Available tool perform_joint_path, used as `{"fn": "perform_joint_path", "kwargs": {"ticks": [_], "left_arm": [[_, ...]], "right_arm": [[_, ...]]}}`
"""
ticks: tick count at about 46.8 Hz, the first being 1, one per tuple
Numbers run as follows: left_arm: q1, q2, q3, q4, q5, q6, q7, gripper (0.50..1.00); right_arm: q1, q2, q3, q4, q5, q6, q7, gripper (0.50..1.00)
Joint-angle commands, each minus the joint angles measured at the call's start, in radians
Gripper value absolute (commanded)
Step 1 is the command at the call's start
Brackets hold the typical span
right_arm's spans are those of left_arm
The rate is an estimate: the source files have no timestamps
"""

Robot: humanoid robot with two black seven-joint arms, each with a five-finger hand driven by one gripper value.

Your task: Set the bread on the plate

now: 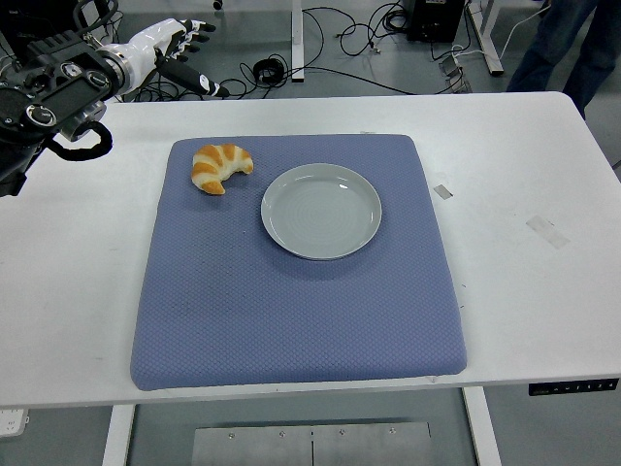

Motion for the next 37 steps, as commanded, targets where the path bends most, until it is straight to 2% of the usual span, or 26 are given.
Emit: {"fn": "perform_joint_path", "kwargs": {"ticks": [1,6,10,16,21,26,32,37], "left_arm": [[-0.005,0.011,0.026,-0.036,0.084,-0.005,0.02,0.977],[-0.033,0.034,0.069,-0.122,0.192,-0.005,0.077,0.975],[-0.041,0.054,0.075,-0.185,0.232,0.0,0.146,0.975],[-0.045,0.066,0.075,-0.242,0.286,0.004,0.241,0.975],[-0.05,0.069,0.075,-0.264,0.301,0.007,0.292,0.975],[-0.045,0.063,0.078,-0.264,0.301,0.01,0.296,0.975],[-0.029,0.052,0.075,-0.264,0.293,0.044,0.296,0.975],[-0.004,0.02,0.073,-0.264,0.289,0.059,0.296,0.975]], "right_arm": [[0.0,0.0,0.0,0.0,0.0,-0.001,0.0,1.0],[0.0,0.0,0.0,0.0,0.0,-0.001,0.0,1.0],[0.0,0.0,0.0,0.0,0.0,0.001,0.0,1.0],[0.0,0.0,0.0,0.0,0.0,0.001,0.0,1.0],[0.0,0.0,0.0,0.0,0.0,-0.001,0.0,1.0],[0.0,0.0,0.0,0.0,0.0,-0.001,0.0,1.0],[0.0,0.0,0.0,0.0,0.0,0.001,0.0,1.0],[0.0,0.0,0.0,0.0,0.0,-0.001,0.0,1.0]]}}
